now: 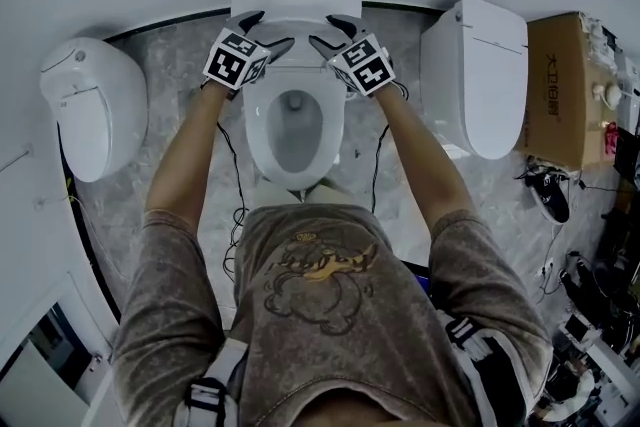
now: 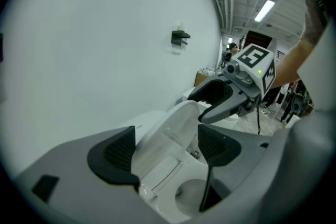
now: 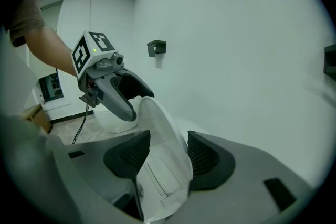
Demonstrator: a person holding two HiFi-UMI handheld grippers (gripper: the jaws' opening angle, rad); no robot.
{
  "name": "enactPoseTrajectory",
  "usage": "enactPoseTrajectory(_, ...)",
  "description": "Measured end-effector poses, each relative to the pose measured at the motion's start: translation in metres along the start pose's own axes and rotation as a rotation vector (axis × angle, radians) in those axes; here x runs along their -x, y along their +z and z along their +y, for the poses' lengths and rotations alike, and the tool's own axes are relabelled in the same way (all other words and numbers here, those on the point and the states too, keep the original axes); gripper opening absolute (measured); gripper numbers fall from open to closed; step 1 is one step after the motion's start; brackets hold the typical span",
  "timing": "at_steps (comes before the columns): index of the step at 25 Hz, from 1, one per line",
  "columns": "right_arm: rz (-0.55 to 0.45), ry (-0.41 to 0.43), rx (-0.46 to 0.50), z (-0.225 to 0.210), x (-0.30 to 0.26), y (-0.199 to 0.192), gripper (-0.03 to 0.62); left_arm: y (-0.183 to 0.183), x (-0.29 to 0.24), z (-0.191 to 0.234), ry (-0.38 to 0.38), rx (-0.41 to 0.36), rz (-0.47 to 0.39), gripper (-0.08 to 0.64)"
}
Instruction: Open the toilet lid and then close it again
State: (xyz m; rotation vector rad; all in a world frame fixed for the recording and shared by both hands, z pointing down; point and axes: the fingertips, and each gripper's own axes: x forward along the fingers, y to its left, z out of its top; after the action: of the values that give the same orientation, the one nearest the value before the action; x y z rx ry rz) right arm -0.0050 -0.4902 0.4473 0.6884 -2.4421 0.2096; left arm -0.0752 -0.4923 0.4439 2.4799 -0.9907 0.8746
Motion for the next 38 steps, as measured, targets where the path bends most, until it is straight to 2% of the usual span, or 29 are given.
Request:
enactPoseTrajectory(3, -0.011, 0.0, -0.002, 0.022, 0.013, -0.003, 0.227, -0.008, 0.017, -0.015, 0.026, 0.049, -0.043, 0.38)
enactPoseTrajectory(6, -0.027, -0.012, -0.044, 0.047, 0.025, -0.009, 0.227, -0.022, 0.032, -0.034, 0.032, 0.056, -0.05, 0.38)
enactPoseTrajectory(13, -0.049, -0.049, -0.128, 0.106, 0.054, -0.031, 0.226, -0.059, 0.065, -0.086, -0.015, 0.106, -0.101, 0.379)
enactPoseTrajectory(17, -0.022, -0.068, -0.154, 0.151, 0.064, -0.055, 0.225, -0.095, 0.077, -0.122, -0.043, 0.134, -0.093, 0.373)
enactPoseTrajectory(21, 0.027, -0.084, -0.146, 0.199, 0.078, -0.098, 0.232, -0.142, 0.084, -0.167, -0.064, 0.122, -0.043, 0.354)
enactPoseTrajectory(26, 0.136, -0.005, -0.096, 0.267, 0.085, -0.169, 0.241, -0.221, 0.084, -0.224, -0.087, 0.084, 0.053, 0.354)
enactPoseTrajectory(32, 0.167, -0.004, -0.024, 0.302, 0.081, -0.222, 0.245, -0.272, 0.076, -0.253, -0.059, 0.013, 0.056, 0.354)
enactPoseTrajectory(38, 0.198, 0.038, 0.0, 0.322, 0.067, -0.27, 0.252, -0.314, 0.055, -0.269, -0.064, 0.098, 0.034, 0.354)
